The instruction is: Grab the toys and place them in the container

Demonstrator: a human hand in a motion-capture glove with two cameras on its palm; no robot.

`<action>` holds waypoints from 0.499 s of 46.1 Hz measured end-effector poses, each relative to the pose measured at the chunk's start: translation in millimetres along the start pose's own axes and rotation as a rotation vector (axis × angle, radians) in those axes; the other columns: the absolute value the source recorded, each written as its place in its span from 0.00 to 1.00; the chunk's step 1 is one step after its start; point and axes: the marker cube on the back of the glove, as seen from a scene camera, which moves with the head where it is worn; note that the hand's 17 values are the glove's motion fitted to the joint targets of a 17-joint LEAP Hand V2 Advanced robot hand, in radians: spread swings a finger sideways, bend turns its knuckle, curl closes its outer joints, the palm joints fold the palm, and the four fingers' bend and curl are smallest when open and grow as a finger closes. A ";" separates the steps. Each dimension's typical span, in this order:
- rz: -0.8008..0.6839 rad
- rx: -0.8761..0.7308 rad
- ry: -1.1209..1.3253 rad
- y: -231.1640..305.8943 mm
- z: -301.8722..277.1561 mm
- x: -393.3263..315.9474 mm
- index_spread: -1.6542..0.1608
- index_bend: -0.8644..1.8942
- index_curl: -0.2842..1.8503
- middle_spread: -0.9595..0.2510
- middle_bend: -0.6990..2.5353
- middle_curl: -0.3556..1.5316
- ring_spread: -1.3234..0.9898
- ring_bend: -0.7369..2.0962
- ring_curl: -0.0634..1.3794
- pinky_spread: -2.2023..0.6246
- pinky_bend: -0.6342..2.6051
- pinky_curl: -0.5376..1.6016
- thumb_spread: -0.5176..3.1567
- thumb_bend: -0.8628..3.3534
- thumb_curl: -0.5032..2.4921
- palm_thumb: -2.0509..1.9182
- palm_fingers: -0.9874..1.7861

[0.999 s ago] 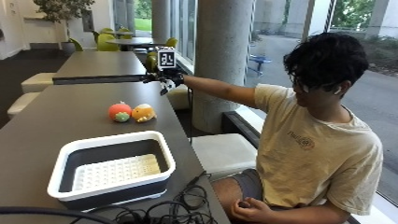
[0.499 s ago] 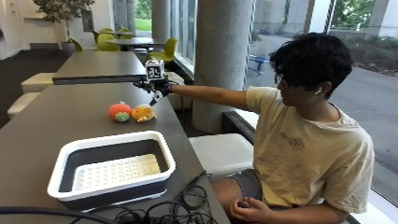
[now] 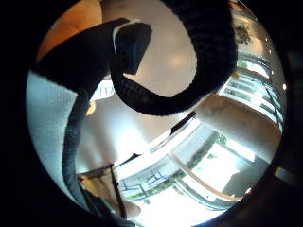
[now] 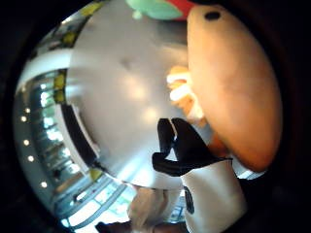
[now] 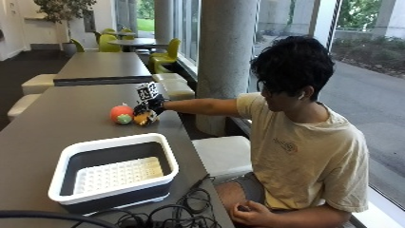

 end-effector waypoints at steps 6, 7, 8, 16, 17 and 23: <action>0.003 -0.089 0.103 -37.0 25.1 25.8 0.74 0.39 0.19 0.80 0.25 0.28 0.57 0.32 0.19 0.80 0.59 0.44 0.49 0.21 0.27 0.57 0.30; 0.032 -0.092 0.105 -36.3 25.0 25.2 0.74 0.39 0.20 0.80 0.25 0.28 0.57 0.32 0.19 0.80 0.59 0.44 0.49 0.22 0.27 0.58 0.30; 0.063 -0.096 0.092 -35.5 25.7 23.8 0.74 0.39 0.20 0.80 0.25 0.28 0.58 0.31 0.18 0.80 0.59 0.44 0.50 0.22 0.27 0.59 0.30; 0.186 0.026 0.045 -36.2 24.2 28.1 0.73 0.43 0.24 0.77 0.27 0.29 0.57 0.37 0.20 0.78 0.57 0.43 0.52 0.24 0.29 0.63 0.42; 0.145 0.041 0.007 -38.6 25.3 27.8 0.73 0.44 0.24 0.76 0.27 0.29 0.57 0.38 0.20 0.76 0.56 0.42 0.53 0.25 0.30 0.64 0.45; 0.125 0.096 0.159 -18.6 -4.2 15.7 0.73 0.43 0.25 0.70 0.29 0.31 0.52 0.47 0.25 0.71 0.54 0.40 0.53 0.27 0.32 0.68 0.58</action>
